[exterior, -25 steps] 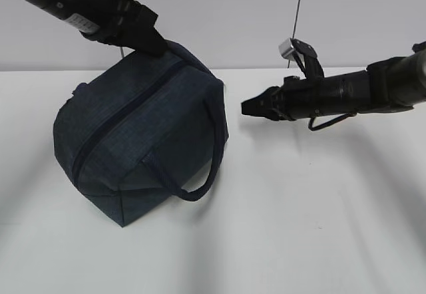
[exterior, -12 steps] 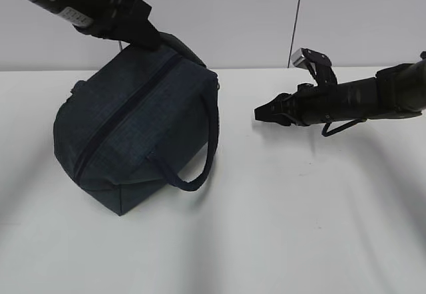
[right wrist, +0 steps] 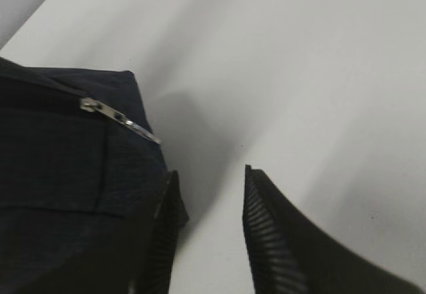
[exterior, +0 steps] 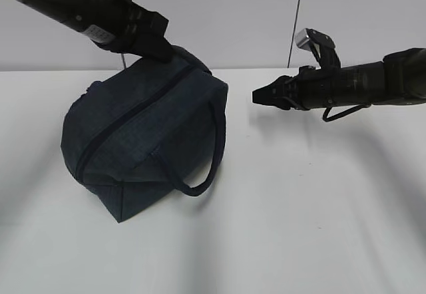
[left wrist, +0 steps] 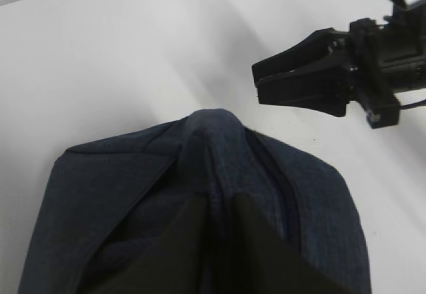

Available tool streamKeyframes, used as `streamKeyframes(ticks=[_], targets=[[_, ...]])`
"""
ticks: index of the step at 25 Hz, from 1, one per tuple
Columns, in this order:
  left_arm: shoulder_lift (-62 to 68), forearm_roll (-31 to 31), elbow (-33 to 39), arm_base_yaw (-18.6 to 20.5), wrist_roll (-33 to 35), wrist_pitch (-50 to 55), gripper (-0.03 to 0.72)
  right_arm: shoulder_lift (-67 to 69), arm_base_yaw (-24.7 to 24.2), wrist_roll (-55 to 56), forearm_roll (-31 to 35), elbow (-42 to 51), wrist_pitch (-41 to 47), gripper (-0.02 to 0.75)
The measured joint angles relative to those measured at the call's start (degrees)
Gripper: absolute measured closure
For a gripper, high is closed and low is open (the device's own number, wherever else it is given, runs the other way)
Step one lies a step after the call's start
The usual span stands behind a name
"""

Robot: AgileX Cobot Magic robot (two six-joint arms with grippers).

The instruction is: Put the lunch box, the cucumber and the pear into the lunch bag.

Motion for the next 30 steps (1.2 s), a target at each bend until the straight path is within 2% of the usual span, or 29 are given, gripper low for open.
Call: streamKeyframes(ticks=[5,7,9,14,16,19,21,22,25,30], targets=[[2.8,-0.4,-0.2,0.0,0.0,-1.9,0.645,-2.5,0.0,0.0,-0.9,0.0,2.0,0.461],[3.2,0.4,-0.2,0.2,0.0,-2.5,0.603,-3.3,0.0,0.4,-2.0,0.0,2.2,0.454],[3.2,1.7,-0.2,0.2,0.0,-3.0,0.522,-3.8,0.0,1.3,-3.4,0.0,2.3,0.440],[3.3,2.5,-0.2,0.2,0.0,-3.5,0.230,-5.3,0.1,7.0,-9.8,0.0,2.7,0.403],[3.3,2.5,-0.2,0.2,0.0,-3.5,0.178,-6.0,0.1,9.1,-12.9,0.0,2.4,0.400],[2.7,4.1,-0.2,0.2,0.0,-3.3,0.153,-8.0,0.1,14.9,-20.6,0.0,1.5,0.399],[1.7,6.5,-0.2,0.2,0.0,-2.5,0.148,-8.2,0.1,15.3,-21.1,0.0,1.5,0.399],[1.0,7.8,-0.2,0.2,0.0,-1.9,0.148,-10.0,0.1,22.3,-28.4,0.0,1.4,0.398],[-1.7,10.5,-0.2,0.8,-0.3,-0.5,0.148,-12.2,0.1,29.0,-34.3,0.0,1.4,0.398],[-5.8,17.6,-0.2,3.6,-6.0,4.5,0.149,-17.2,0.1,41.6,-45.2,0.0,1.7,0.398]])
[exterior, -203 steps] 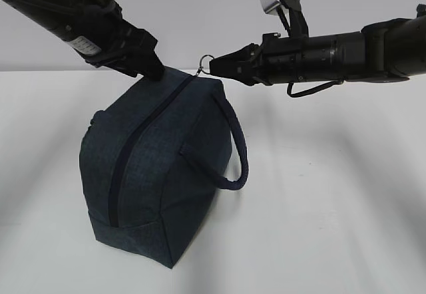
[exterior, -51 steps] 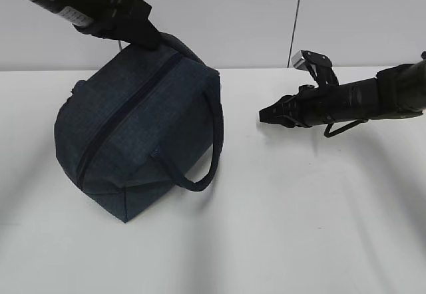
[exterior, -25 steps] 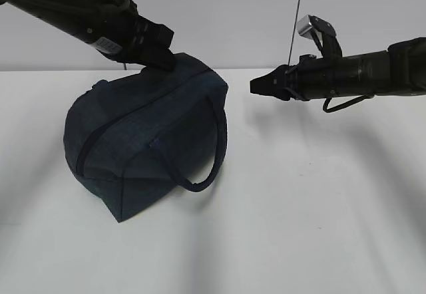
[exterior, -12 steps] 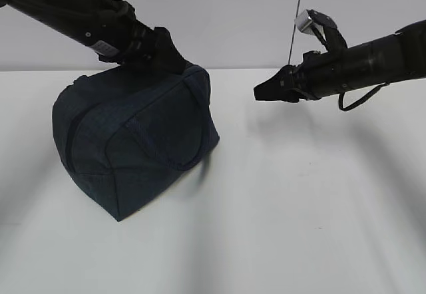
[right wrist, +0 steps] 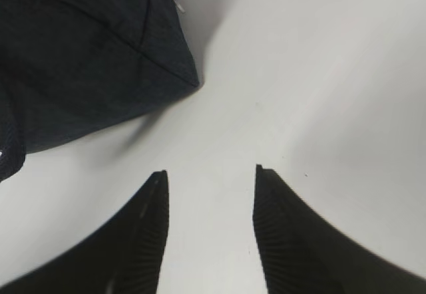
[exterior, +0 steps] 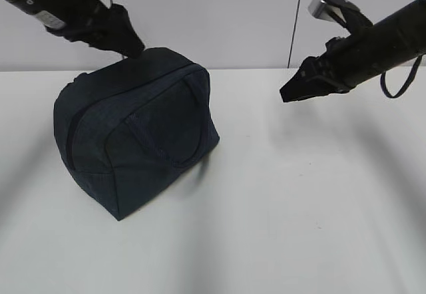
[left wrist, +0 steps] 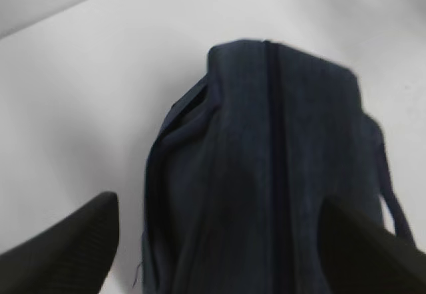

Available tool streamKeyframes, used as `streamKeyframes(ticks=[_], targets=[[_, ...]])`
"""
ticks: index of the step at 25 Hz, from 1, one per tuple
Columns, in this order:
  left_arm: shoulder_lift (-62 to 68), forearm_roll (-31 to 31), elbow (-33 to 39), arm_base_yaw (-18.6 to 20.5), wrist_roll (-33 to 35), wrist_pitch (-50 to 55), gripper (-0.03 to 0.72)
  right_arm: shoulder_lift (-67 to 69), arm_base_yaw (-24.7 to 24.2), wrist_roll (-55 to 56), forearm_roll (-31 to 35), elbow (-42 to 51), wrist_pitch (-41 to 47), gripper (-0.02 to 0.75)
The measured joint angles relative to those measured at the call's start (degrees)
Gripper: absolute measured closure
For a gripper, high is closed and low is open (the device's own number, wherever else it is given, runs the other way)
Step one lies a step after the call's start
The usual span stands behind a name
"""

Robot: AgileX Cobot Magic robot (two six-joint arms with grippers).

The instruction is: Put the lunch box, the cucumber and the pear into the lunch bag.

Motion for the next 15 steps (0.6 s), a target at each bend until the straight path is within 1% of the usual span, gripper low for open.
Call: streamKeyframes(ticks=[2,4,7,8,10,11,13,15], targets=[[-0.7,3.8,0.0,1.5,-3.9,3.1,0.154,-2.1,0.0,5.4,-4.4,0.0,0.4,0.398],[-0.8,7.3,0.0,3.3,-8.1,6.5,0.158,-4.0,0.0,9.8,-7.5,0.1,1.2,0.398],[-0.9,10.9,0.0,5.4,-12.9,11.0,0.160,-7.0,0.0,15.1,-11.8,0.1,2.2,0.400],[-1.0,12.1,0.0,5.9,-14.8,12.1,0.160,-8.7,0.0,17.9,-14.8,0.1,2.9,0.400],[-2.0,15.6,0.2,6.7,-18.3,13.5,0.162,-10.8,0.0,21.2,-18.6,0.1,4.1,0.400],[-2.7,17.5,0.5,7.0,-20.0,13.9,0.162,-12.7,0.0,24.4,-22.5,0.1,4.8,0.400],[-4.7,20.9,1.6,7.5,-22.4,14.1,0.162,-15.1,0.0,28.2,-27.4,0.1,6.1,0.400],[-6.9,22.8,3.3,7.6,-23.8,14.0,0.164,-18.4,0.0,31.5,-32.2,0.1,8.0,0.400]])
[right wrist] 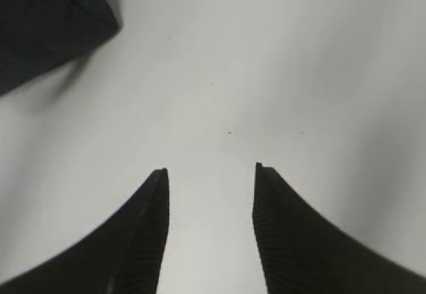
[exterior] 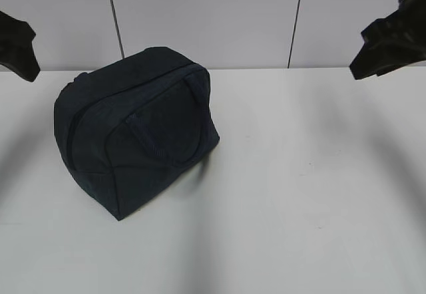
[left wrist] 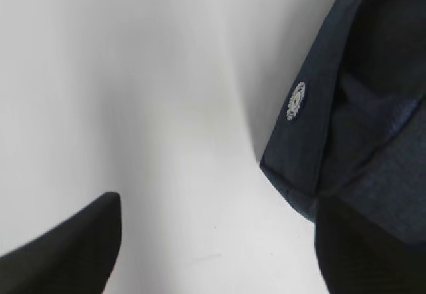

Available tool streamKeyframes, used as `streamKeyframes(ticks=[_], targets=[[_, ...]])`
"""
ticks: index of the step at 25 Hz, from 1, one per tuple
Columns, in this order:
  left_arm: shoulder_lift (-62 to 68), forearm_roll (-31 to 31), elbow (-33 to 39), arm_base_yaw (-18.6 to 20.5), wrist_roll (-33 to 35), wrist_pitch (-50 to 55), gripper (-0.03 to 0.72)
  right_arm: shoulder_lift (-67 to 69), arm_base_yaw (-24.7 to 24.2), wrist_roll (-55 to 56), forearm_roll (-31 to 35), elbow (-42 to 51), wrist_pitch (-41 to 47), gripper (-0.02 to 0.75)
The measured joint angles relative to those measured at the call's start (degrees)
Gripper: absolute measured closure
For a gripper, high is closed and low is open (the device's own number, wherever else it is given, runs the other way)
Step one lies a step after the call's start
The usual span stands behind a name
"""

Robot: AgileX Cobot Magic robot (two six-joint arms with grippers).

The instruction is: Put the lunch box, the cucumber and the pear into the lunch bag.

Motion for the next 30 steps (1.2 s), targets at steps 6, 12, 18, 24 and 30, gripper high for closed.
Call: streamKeyframes(ticks=[6,12,18,24,30], targets=[[-8.6,-0.6,8.9,0.0,-1.4,-2.5,0.166,-8.2,0.0,3.4,-3.5,0.0,5.3,0.400],[-19.4,-2.8,19.2,0.0,-1.4,-4.6,0.167,-18.5,0.0,6.3,-4.2,0.1,10.9,0.400],[-34.3,-6.5,27.3,0.0,-1.5,-4.8,0.167,-28.4,0.0,8.8,-5.0,0.5,13.6,0.400],[-53.3,-8.5,35.3,0.0,-1.5,-3.7,0.167,-42.1,0.0,11.3,-6.6,9.3,14.2,0.405],[-69.9,-8.7,42.2,0.0,-2.8,0.0,0.167,-57.0,0.0,14.7,-9.2,23.9,13.1,0.441]])
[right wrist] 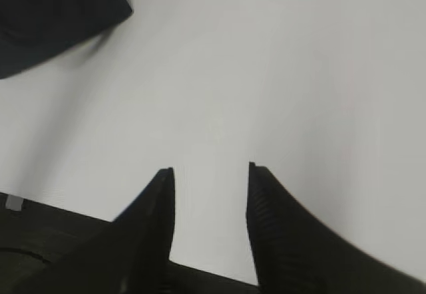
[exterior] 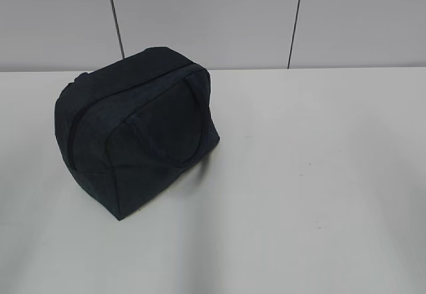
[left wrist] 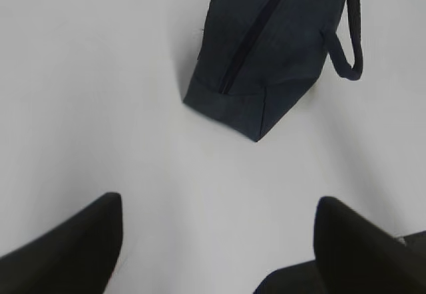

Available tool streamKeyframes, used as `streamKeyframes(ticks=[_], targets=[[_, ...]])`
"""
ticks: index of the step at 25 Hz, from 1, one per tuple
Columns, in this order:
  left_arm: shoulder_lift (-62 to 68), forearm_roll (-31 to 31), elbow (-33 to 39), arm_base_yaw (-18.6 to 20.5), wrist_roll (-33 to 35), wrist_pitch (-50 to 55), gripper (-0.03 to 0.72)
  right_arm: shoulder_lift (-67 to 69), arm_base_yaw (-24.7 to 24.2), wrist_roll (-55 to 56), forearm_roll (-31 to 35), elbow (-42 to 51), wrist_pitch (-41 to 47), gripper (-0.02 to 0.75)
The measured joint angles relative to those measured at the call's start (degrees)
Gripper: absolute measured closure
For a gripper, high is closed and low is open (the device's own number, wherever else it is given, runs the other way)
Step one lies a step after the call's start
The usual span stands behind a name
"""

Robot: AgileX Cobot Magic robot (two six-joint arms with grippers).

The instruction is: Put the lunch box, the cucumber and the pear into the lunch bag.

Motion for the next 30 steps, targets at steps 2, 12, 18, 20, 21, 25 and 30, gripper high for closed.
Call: streamKeyframes(ticks=[2,12,18,20,21,25,30], targets=[[-4.4,1.0,0.8,0.0,-0.1,2.1,0.167,-5.3,0.0,1.2,-1.3,5.1,-0.2,0.444],[-17.4,5.2,2.7,0.0,-0.3,6.8,0.167,-29.7,0.0,4.0,-3.2,17.7,1.1,0.446],[-19.7,5.5,6.6,0.0,-0.3,7.4,0.167,-32.4,0.0,3.9,-8.1,20.1,1.3,0.447],[-19.9,5.6,6.7,0.0,-0.3,6.8,0.167,-32.4,0.0,5.2,-8.9,21.9,1.3,0.447],[-19.9,5.6,6.8,0.0,-0.3,6.4,0.167,-32.4,0.0,5.4,-8.9,22.1,1.3,0.447],[-19.9,5.7,8.2,0.0,-0.3,3.6,0.167,-32.4,0.0,6.4,-9.0,23.6,-0.4,0.447],[-19.9,5.8,9.1,0.0,-0.3,2.1,0.167,-32.4,0.0,6.7,-9.0,24.7,-2.2,0.447]])
